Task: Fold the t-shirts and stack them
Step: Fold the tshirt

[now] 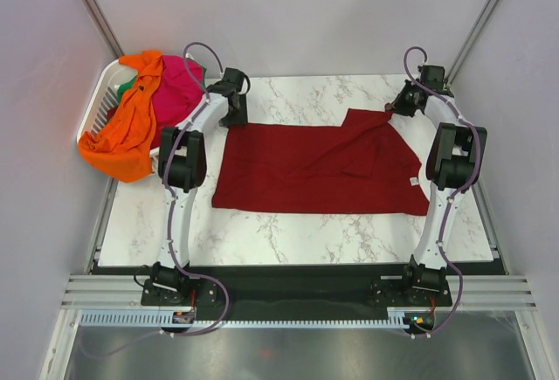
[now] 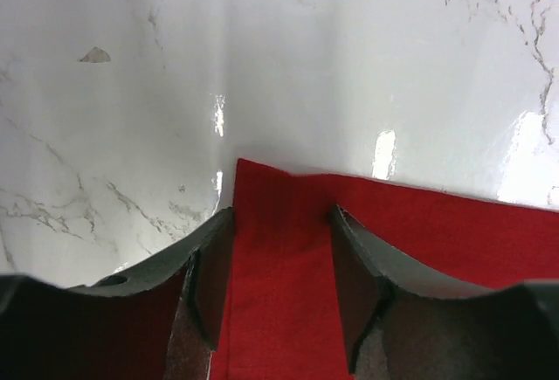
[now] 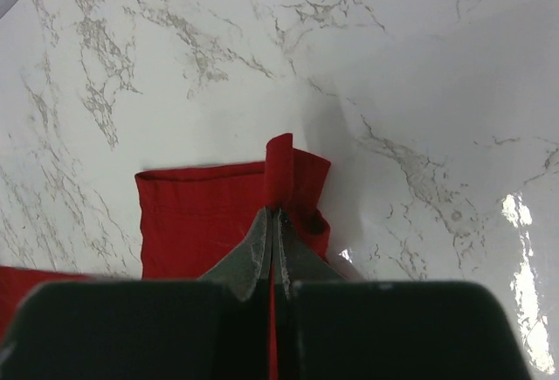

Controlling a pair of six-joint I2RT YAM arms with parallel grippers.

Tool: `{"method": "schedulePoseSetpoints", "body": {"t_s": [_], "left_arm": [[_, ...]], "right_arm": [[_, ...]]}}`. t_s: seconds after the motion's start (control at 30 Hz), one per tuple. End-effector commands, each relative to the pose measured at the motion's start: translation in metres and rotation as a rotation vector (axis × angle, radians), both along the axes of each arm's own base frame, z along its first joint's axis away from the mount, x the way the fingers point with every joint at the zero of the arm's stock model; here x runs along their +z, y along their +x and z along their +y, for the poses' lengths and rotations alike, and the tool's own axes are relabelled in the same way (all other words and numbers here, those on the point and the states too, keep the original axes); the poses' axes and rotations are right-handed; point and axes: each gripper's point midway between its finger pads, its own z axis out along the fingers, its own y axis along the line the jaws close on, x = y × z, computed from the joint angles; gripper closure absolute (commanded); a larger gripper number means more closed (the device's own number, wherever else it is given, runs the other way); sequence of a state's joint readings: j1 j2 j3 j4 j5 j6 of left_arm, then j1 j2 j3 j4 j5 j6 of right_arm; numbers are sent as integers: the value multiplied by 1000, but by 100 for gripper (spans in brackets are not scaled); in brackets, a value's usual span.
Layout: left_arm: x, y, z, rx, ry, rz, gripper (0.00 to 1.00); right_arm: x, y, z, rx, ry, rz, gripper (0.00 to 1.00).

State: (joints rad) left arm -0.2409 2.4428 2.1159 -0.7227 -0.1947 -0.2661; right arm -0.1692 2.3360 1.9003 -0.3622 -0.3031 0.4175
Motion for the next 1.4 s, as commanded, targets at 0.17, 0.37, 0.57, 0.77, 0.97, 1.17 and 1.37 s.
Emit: {"method": "schedulePoseSetpoints", "body": {"t_s": [0.17, 0.37, 0.57, 0.77, 0.97, 1.17, 1.37], "left_arm": [[-15, 2, -10, -71, -110, 49, 76], [-10, 0, -8, -96, -112, 58, 98], [23, -5, 2, -77, -73, 18, 98], [60, -20, 7, -66, -75, -21, 98], [82, -45, 21, -31, -40, -33, 98], [101, -76, 35, 6, -9, -43, 98], [110, -95, 42, 14, 2, -47, 98]], "right_arm": [[8, 4, 19, 84, 6, -43, 100], [33, 13, 86, 285, 3, -124, 100], [111, 7, 157, 494, -9, -297, 100], [143, -15, 160, 486, -45, -326, 100], [156, -51, 143, 420, -118, -312, 100], [157, -96, 127, 394, -190, -297, 100], [152, -137, 111, 306, -221, -273, 100]]}}
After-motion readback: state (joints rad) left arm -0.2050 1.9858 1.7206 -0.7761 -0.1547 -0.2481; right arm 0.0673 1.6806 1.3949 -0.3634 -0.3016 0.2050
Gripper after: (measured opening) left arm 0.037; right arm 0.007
